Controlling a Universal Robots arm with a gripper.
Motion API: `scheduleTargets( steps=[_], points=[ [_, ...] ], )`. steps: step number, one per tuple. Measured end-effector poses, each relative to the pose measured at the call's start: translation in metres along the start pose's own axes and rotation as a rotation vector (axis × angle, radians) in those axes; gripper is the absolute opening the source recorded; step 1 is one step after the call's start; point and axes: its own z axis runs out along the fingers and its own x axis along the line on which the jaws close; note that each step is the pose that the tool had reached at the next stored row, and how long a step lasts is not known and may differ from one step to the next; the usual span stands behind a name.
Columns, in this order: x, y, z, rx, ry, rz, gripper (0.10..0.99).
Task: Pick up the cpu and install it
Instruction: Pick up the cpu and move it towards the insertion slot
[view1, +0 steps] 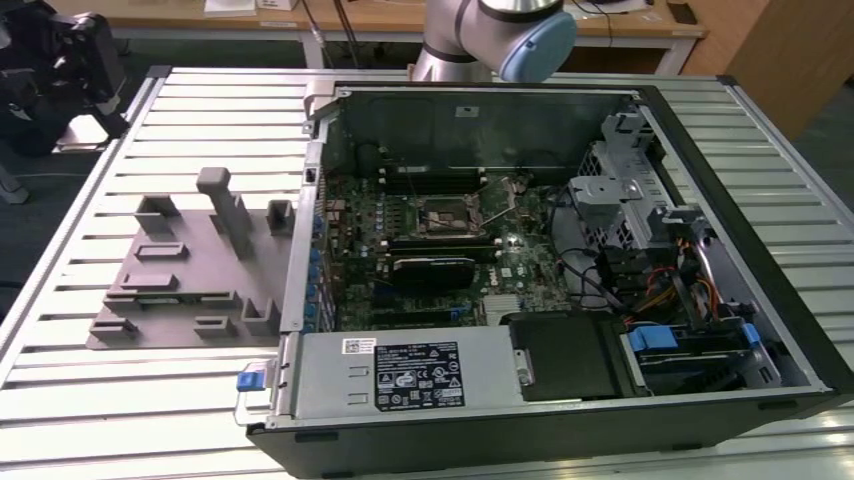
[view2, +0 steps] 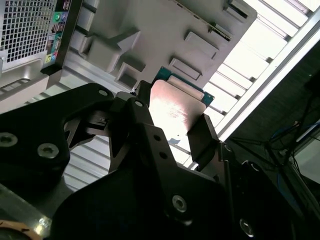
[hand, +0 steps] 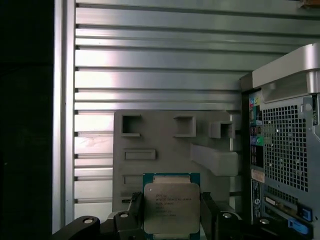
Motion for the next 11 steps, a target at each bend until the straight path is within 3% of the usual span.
scheduleTargets(
  steps=[11],
  points=[
    [-0.0271,0.0006,0.0028,0.000,0.0028,0.000,0.541]
  ],
)
